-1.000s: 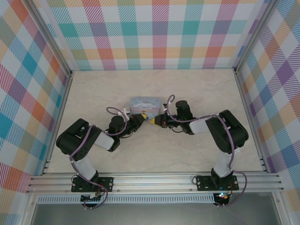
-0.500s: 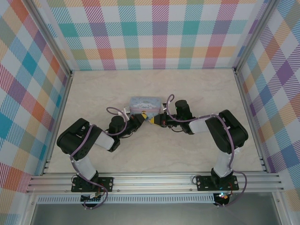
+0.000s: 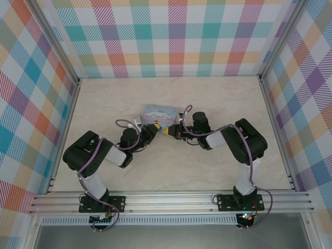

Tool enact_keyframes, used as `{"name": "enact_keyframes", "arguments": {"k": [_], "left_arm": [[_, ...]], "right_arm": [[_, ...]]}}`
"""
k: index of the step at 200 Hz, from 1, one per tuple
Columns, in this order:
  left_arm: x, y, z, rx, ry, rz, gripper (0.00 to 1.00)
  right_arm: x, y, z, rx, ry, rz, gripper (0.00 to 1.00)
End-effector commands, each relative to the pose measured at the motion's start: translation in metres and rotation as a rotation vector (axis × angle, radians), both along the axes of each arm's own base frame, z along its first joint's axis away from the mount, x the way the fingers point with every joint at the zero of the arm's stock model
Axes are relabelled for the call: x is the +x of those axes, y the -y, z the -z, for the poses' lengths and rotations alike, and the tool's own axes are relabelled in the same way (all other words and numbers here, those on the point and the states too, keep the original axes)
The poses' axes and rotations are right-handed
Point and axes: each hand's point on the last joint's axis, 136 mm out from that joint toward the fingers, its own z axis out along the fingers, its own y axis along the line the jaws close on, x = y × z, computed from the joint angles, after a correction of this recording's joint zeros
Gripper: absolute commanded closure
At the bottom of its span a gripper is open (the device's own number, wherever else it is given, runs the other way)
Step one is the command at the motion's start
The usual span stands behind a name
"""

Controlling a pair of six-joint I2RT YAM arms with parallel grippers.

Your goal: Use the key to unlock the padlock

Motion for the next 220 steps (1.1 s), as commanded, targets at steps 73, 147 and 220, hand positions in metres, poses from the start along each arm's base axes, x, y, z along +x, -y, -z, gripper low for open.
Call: {"name": "enact_keyframes", "arguments": {"k": [73,147,220], "left_arm": [[-0.019,0.040,-0.069,-0.145,0.145,0.176,1.00],[-0.031,0.052,-0.038,-0.083,0.114,0.282,1.00],[-0.031,0.057,-0.038,-0.078,0.124,0.310,1.00]], "right_arm": [[0.013,-0.015,-0.023,0.110,0.121,0.009,0.96],[0.030,0.000,-0.036,0.097,0.177,0.018,0.96],[0.038,0.012,-0.037,0.091,0.209,0.033,0.96]]}}
